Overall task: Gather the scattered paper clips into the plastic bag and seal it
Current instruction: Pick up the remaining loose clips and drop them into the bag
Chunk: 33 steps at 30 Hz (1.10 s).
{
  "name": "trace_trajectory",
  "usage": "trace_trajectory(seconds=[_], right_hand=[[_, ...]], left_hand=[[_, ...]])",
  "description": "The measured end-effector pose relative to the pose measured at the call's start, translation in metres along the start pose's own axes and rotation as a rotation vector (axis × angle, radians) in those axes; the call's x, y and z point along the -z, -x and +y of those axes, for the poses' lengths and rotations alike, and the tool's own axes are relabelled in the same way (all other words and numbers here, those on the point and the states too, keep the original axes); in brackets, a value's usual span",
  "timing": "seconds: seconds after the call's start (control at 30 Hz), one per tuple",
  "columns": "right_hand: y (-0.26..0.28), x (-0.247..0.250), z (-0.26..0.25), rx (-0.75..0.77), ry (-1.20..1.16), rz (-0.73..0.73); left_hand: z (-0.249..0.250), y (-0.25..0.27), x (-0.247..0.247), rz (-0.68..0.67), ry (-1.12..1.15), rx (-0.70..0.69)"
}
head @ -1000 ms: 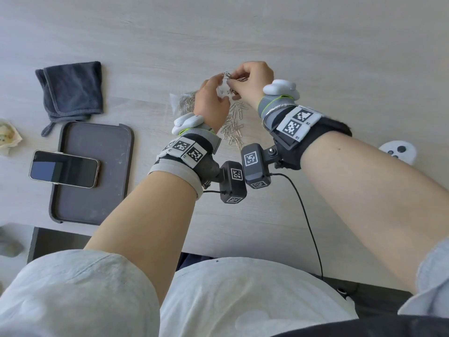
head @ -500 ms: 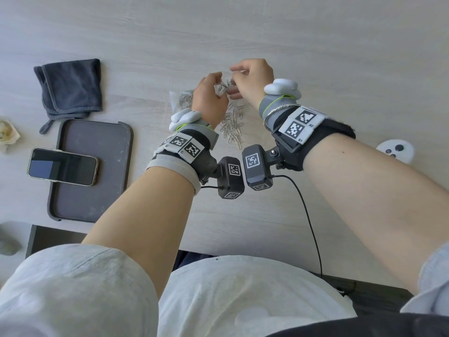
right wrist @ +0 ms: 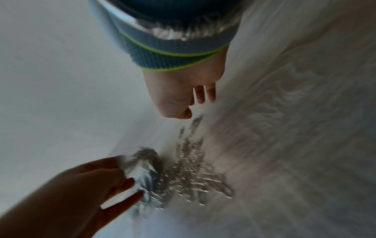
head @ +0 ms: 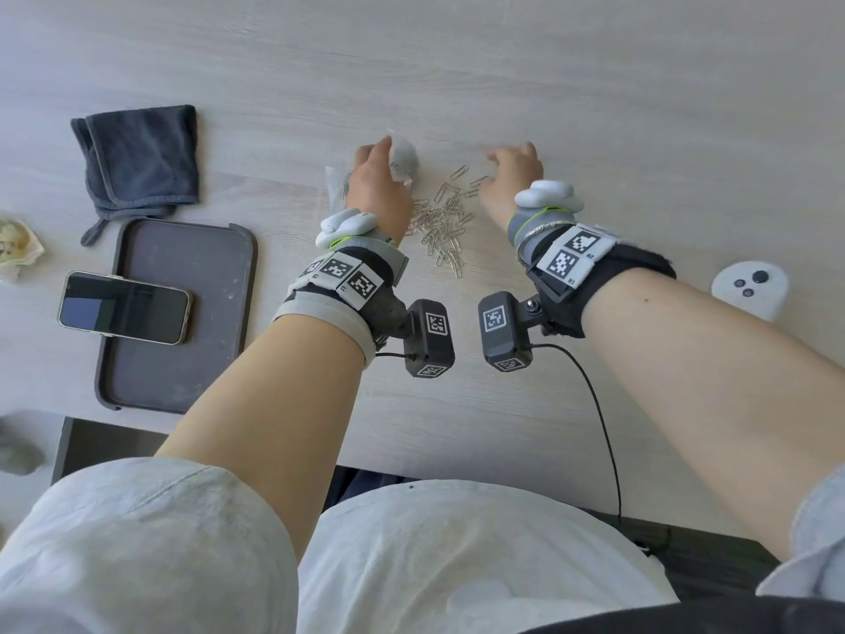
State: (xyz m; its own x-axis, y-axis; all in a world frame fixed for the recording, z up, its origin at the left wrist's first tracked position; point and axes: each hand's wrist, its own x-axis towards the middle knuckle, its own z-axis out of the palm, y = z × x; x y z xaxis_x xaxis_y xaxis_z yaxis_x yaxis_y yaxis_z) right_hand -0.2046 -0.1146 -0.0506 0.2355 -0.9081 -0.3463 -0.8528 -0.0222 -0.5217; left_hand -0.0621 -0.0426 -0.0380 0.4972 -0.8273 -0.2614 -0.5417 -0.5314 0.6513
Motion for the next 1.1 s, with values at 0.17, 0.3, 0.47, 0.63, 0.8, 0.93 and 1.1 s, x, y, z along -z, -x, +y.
trace_trajectory(seconds=[0.17, 0.3, 0.47, 0.63, 0.8, 0.93, 1.1], right_hand=[[0.007, -0.034, 0.018, 0.117, 0.181, -0.127], [-0.001, -0.046, 0.008, 0.152, 0.159, -0.170], [0.010, -0.061, -0.005, 0.345, 0.233, -0.262], [0.027, -0.064, 0.000, 0.437, 0.228, -0.330], [0.023, -0.052, 0.009, 0.294, 0.150, -0.086], [0.016, -0.049, 0.016, 0.175, 0.199, -0.136], [0.026, -0.056, 0.008, 0.316, 0.242, -0.285]], left_hand=[[-0.017, 0.001, -0.005, 0.016, -0.036, 0.029], [-0.027, 0.002, -0.005, 0.019, -0.030, 0.022], [-0.039, -0.003, 0.002, 0.063, -0.053, 0.038], [-0.052, -0.011, 0.020, 0.080, -0.114, 0.061], [-0.062, -0.018, 0.036, 0.080, -0.154, 0.097], [-0.072, -0.017, 0.041, 0.081, -0.163, 0.065], [-0.070, -0.011, 0.038, 0.097, -0.149, 0.095]])
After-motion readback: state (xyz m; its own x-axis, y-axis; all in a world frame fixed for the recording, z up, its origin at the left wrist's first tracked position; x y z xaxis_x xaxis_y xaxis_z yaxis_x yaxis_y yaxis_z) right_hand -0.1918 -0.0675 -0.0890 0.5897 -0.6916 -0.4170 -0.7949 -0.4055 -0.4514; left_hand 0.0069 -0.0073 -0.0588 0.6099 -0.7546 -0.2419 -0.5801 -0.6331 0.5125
